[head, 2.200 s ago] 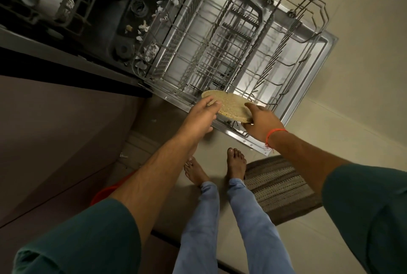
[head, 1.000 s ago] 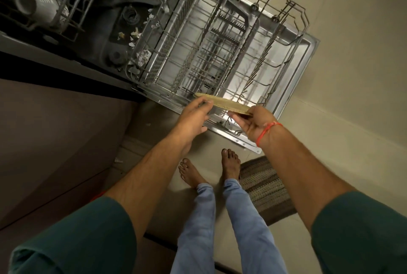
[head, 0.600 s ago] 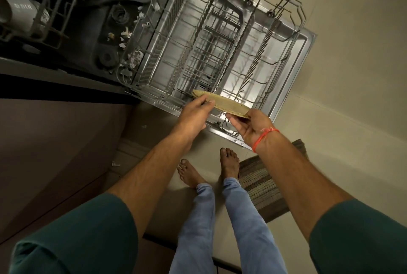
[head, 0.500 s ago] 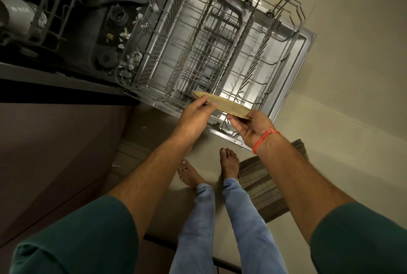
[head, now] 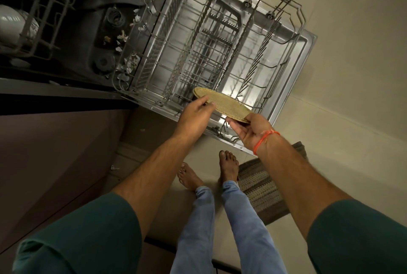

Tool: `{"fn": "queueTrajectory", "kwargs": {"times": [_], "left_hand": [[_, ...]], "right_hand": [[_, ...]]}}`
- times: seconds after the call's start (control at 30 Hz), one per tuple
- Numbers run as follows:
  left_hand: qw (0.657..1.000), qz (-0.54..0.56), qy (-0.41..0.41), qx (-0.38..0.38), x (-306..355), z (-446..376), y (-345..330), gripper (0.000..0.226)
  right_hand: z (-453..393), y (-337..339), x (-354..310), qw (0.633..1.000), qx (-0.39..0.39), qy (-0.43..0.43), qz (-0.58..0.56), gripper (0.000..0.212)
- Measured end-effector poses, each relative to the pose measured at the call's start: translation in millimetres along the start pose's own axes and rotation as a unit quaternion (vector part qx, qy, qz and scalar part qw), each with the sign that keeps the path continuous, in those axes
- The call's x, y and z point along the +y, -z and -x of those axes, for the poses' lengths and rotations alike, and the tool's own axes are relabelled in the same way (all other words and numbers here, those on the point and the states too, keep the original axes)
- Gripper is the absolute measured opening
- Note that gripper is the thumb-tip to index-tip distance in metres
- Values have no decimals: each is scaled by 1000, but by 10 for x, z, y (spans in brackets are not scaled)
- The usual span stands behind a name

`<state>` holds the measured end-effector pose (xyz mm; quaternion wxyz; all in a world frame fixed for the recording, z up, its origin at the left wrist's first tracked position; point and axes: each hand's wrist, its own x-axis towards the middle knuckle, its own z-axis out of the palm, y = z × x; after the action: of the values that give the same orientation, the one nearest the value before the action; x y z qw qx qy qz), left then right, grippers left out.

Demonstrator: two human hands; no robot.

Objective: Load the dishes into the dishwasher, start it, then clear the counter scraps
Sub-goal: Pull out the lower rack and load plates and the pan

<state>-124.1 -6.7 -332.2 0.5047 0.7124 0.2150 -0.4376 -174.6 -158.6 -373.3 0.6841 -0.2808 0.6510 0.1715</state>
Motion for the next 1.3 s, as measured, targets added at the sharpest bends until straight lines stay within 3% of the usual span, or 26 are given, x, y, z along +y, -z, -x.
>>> {"fn": "queueTrajectory", "kwargs": {"times": [0.23, 0.6, 0.67, 0.8, 1.0, 1.3], "left_hand": [[999, -14, 27, -11, 24, -72, -26, 55], [999, -8, 31, -18, 73, -71, -28, 58], [1000, 3, 27, -11, 63, -9, -13, 60], [1000, 19, 21, 5, 91, 163, 44, 62], [998, 56, -19, 27, 217, 499, 142, 58], [977, 165, -111, 81, 376, 1475, 434, 67]], "right_hand": [[-56, -20, 37, 1000, -4, -21, -21, 34], [-216, -46, -75, 998, 41, -15, 45, 30], [-188, -13, -35, 993, 73, 13, 88, 45], [-72, 39, 28, 955, 111, 179, 211, 76], [477, -57, 1, 913, 48, 296, 279, 68], [1651, -458, 69, 869, -91, 358, 328, 58]]}}
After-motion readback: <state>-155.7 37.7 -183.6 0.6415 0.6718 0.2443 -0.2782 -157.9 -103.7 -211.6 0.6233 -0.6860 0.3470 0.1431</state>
